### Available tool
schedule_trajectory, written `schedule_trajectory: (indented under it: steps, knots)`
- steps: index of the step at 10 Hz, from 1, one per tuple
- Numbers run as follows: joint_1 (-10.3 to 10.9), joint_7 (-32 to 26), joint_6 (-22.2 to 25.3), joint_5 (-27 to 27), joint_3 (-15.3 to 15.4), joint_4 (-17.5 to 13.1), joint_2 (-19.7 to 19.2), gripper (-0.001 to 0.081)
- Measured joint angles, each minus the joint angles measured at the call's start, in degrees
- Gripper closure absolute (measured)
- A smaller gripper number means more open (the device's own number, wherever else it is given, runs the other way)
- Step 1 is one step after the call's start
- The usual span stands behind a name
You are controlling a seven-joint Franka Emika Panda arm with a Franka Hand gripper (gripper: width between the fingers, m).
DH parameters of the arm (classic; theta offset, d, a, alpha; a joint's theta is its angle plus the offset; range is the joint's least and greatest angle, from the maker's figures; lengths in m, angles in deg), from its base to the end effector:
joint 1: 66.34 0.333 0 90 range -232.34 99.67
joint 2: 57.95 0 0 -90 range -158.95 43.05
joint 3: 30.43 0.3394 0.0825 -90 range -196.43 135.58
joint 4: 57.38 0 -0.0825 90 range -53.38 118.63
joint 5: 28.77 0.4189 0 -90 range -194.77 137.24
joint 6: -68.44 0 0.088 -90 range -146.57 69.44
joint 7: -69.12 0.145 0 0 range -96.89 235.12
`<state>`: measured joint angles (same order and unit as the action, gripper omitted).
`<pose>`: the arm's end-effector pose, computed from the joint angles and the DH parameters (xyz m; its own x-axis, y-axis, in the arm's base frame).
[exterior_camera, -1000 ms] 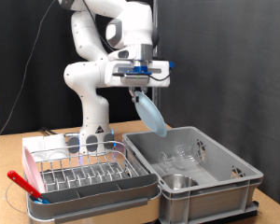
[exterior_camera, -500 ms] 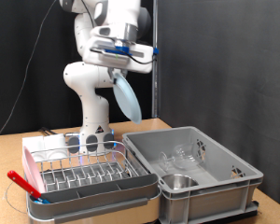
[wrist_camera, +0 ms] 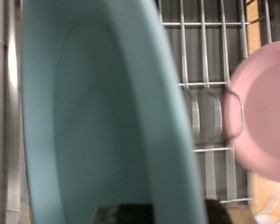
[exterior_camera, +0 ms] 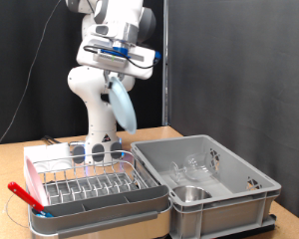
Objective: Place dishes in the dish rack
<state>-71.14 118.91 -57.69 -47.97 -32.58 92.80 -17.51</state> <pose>0.3862 -0.0685 0.4694 0.6249 -0.6799 0.3838 -0.7333 -0.6798 -0.0103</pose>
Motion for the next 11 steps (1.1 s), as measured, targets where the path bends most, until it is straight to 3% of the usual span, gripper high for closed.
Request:
schedule_trajectory:
  steps: [3, 7, 8, 11]
  knots:
    - [-4.1, -1.2, -2.2, -9.5, -0.7, 1.2, -0.4, 0.0766]
    - [-9.7, -1.3, -8.2, -14.7, -3.9, 0.4, -5.5, 0.0766]
    - [-10.5, -1.3, -9.9, -15.2, -4.5, -0.8, -7.8, 0.0766]
    - [-11.0, -1.9, -12.8, -16.7, -4.9, 0.1, -7.7, 0.0766]
